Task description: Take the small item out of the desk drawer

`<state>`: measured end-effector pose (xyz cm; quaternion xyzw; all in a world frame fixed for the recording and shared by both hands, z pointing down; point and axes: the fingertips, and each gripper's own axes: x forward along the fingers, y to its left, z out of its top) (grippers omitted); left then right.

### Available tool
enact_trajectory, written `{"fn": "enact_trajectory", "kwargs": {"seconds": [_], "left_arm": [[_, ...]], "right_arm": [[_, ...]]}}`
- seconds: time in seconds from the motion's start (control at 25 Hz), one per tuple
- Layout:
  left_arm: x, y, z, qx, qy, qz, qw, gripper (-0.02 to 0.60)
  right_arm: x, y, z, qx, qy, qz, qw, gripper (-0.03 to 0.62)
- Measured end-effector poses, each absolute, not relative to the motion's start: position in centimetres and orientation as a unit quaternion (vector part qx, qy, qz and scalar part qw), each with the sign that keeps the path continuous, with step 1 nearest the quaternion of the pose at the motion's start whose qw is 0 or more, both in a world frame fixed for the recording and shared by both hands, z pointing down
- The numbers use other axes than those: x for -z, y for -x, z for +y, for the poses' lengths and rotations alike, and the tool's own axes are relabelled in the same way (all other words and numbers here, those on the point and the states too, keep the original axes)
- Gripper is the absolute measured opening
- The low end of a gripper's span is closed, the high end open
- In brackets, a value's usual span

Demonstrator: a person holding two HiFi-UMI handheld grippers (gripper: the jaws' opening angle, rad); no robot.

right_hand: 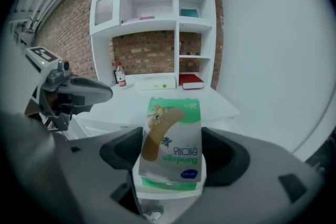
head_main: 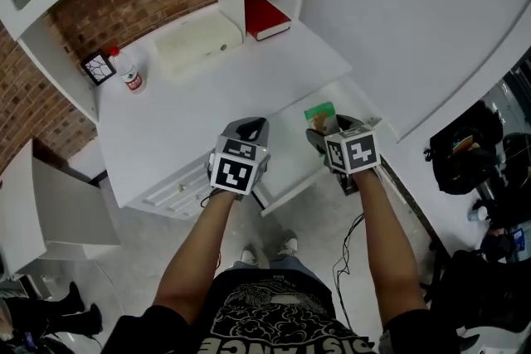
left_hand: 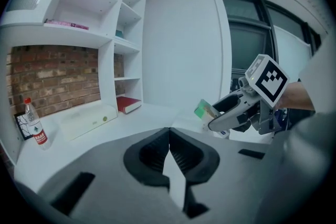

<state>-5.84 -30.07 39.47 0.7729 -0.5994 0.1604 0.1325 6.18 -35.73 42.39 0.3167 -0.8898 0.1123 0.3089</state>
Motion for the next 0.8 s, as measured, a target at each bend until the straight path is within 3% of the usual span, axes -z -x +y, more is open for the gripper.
{"fn": "enact_trajectory", "kwargs": {"seconds": [0.8], "left_arm": [[-34.9, 3.1, -27.5, -0.138, -0.824, -0.544, 0.078, 0.009]], "right_arm": [[-33.1, -12.3, -28.8, -0.068, -0.475, -0.862, 0.161, 0.348]]}}
